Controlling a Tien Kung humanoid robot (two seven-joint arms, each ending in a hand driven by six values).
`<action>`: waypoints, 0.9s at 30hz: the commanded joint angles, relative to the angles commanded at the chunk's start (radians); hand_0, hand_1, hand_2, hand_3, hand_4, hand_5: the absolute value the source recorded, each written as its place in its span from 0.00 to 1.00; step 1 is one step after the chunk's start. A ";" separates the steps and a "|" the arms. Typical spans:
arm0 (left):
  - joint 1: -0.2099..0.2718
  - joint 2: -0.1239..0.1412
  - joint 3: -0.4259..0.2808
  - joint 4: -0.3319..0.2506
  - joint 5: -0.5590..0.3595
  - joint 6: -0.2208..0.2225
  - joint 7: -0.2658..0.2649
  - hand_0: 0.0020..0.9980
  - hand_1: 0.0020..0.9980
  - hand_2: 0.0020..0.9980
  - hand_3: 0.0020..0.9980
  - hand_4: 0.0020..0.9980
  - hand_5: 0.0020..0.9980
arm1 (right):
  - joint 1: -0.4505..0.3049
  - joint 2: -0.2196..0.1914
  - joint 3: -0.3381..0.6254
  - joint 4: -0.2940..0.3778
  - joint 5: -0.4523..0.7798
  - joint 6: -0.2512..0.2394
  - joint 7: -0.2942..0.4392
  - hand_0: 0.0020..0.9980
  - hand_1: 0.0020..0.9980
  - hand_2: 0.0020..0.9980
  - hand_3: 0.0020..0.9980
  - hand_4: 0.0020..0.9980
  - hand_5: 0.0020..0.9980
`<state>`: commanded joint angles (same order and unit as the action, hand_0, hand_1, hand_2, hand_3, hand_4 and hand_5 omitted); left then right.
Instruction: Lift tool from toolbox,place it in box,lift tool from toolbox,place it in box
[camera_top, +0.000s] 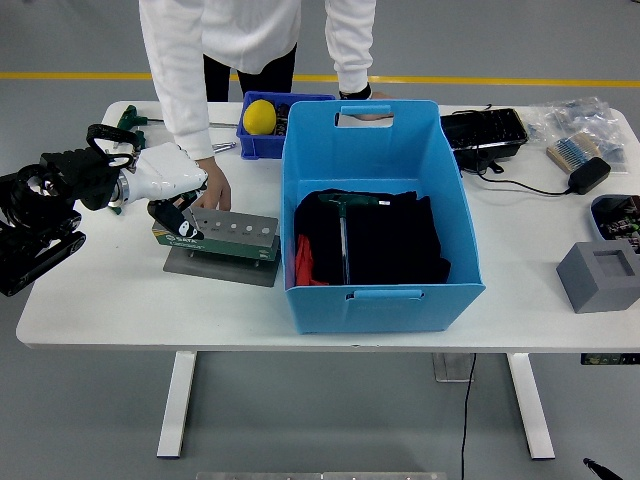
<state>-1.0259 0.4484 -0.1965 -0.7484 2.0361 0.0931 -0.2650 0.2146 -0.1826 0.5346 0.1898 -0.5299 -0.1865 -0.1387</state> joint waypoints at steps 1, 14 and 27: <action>0.001 -0.001 0.001 0.003 -0.003 0.004 -0.002 0.42 0.22 0.21 0.20 0.91 0.65 | -0.001 0.000 0.000 0.000 -0.001 0.000 0.000 0.62 0.60 0.67 0.57 0.83 0.69; 0.010 -0.004 0.012 0.027 -0.010 0.101 -0.035 0.26 0.13 0.14 0.12 0.83 0.48 | -0.007 0.002 0.008 0.001 -0.012 0.000 -0.003 0.62 0.60 0.67 0.57 0.83 0.69; 0.034 -0.011 -0.076 0.004 -0.040 0.191 -0.101 0.17 0.04 0.08 0.07 0.76 0.48 | -0.010 0.004 0.007 0.000 -0.009 0.000 -0.003 0.62 0.60 0.67 0.57 0.83 0.69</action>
<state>-0.9921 0.4378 -0.2726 -0.7445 1.9960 0.2841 -0.3659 0.2043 -0.1791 0.5419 0.1900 -0.5393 -0.1861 -0.1413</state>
